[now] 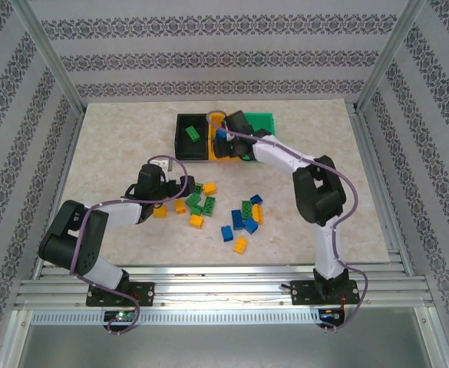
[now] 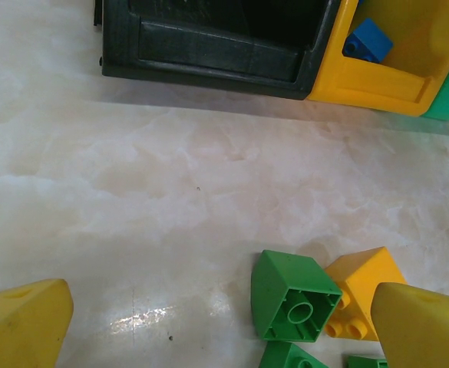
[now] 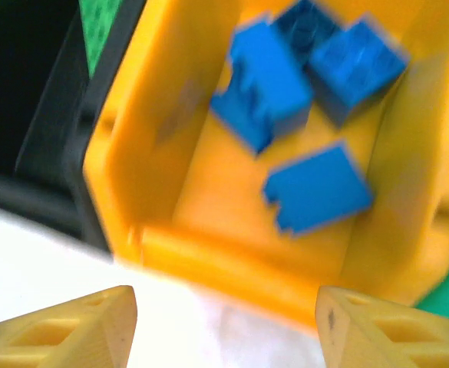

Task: Sort the legos into containers by color
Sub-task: Move the lego to the bottom-center of the table.

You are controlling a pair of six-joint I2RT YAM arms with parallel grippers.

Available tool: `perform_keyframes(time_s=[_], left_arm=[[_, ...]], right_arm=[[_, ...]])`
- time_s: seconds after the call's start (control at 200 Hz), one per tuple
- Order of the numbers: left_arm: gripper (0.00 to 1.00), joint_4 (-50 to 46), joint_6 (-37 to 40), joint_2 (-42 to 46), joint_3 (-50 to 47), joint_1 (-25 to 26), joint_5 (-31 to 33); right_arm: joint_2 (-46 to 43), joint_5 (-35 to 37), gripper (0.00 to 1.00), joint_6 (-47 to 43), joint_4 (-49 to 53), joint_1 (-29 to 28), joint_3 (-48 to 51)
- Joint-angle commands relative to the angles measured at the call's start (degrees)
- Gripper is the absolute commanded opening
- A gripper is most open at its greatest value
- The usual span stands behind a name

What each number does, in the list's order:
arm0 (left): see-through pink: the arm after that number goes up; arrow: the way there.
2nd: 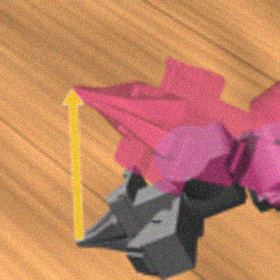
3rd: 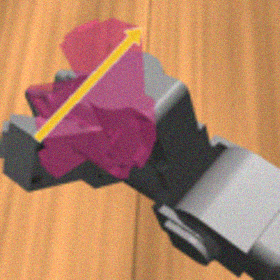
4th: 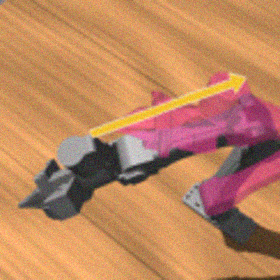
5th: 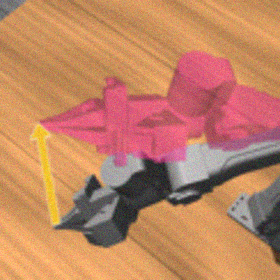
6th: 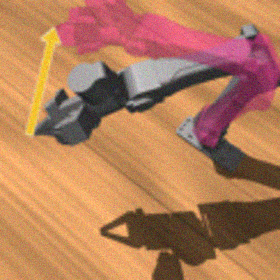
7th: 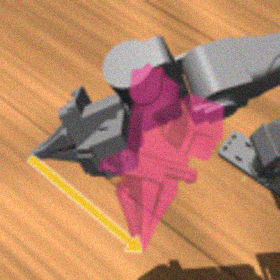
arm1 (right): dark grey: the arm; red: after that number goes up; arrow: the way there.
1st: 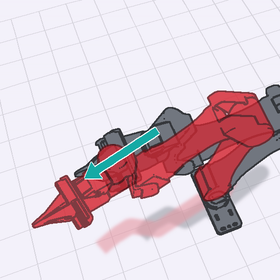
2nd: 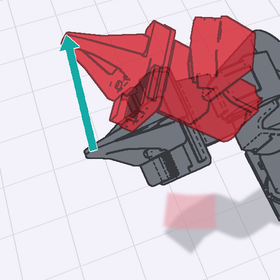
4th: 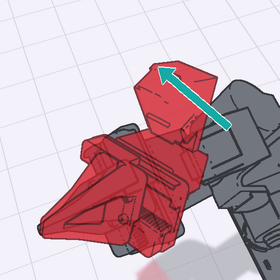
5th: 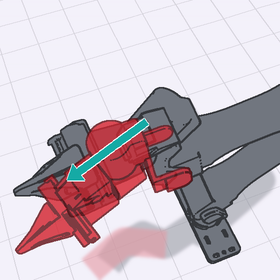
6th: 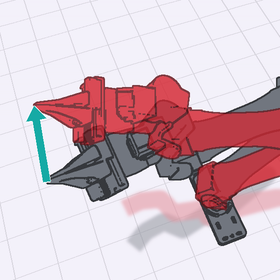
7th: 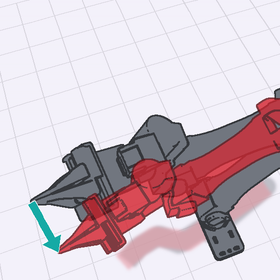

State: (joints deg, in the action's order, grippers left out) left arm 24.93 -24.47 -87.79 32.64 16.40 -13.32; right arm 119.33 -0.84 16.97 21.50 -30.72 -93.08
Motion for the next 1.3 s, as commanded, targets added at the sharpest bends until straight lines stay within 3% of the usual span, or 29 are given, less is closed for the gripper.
perform_keyframes(time_s=[0.0,0.33,0.67,0.994,1.299], left_arm=[[1.0,1.6,-0.5,-0.2,1.4,-0.3,-0.4],[1.0,2.0,-1.3,-0.6,1.4,-0.2,-1.3],[1.0,3.4,-2.1,-0.7,0.8,-0.2,-1.6],[1.0,4.2,-2.8,-1.2,0.7,-0.2,-2.7],[1.0,4.1,-2.7,-1.1,0.7,-0.3,-2.4]], right_arm=[[-7.9,2.0,0.63,-2.1,0.2,-2.9,7.4],[-23.7,1.3,0.6,5.2,3.7,-9.6,29.7],[-26.4,1.6,0.56,14.4,4.9,-18.4,39.8],[-25.8,11.2,0.53,16.5,6.8,-18.4,40.4],[-17.1,4.3,0.56,12.7,5.8,-22.1,33.8]])
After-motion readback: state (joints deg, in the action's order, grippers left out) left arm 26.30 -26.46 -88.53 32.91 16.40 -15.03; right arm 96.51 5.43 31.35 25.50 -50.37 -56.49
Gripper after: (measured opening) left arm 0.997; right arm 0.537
